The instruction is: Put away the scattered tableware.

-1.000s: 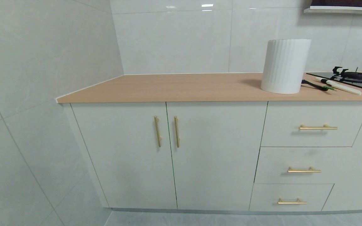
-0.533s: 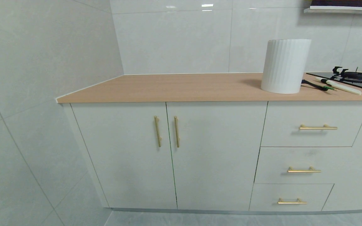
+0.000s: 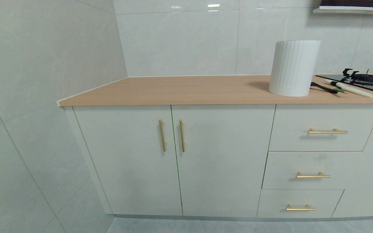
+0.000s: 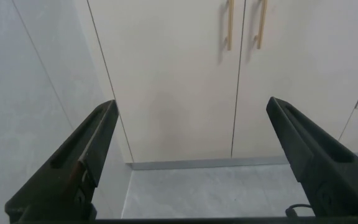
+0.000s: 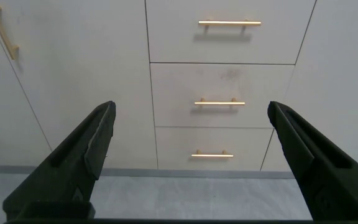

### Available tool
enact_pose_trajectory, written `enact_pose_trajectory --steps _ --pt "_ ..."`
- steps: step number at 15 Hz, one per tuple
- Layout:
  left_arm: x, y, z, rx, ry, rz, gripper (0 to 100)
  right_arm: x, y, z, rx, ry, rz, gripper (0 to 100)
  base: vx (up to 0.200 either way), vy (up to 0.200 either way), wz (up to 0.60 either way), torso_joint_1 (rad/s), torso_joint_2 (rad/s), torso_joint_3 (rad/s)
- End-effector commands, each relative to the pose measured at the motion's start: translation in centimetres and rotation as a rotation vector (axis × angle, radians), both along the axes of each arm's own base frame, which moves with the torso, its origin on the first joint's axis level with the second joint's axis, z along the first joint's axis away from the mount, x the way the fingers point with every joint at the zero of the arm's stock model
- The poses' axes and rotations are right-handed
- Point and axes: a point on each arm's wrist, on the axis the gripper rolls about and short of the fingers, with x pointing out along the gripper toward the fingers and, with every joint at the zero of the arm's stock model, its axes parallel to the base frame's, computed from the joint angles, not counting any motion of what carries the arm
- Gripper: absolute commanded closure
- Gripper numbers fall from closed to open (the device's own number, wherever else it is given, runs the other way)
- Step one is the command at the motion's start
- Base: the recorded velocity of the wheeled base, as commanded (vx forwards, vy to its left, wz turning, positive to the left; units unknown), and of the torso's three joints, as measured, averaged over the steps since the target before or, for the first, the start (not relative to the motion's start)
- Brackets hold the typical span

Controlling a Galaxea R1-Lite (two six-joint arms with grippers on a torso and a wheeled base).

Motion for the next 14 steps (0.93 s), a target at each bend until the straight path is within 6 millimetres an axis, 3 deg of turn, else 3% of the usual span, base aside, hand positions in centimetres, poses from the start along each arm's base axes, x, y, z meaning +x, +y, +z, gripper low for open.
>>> enact_pose_trajectory --steps 1,5,14 --pt "0.00 0.00 -0.01 -0.009 0.002 0.001 0 0.02 0.00 0.01 0.002 0.003 0.000 0 0.000 0.000 0.00 0.000 0.00 0.000" --pt "0.00 0.00 -0.01 -0.021 0.002 0.001 0 0.02 0.00 0.01 0.008 0.003 0.000 0 0.000 0.000 0.00 0.000 0.00 0.000" --pt "0.00 0.00 0.00 -0.027 0.001 0.001 0 0.02 -0.01 0.01 0.016 0.003 -0.001 0 0.000 -0.200 0.00 0.002 0.00 0.004"
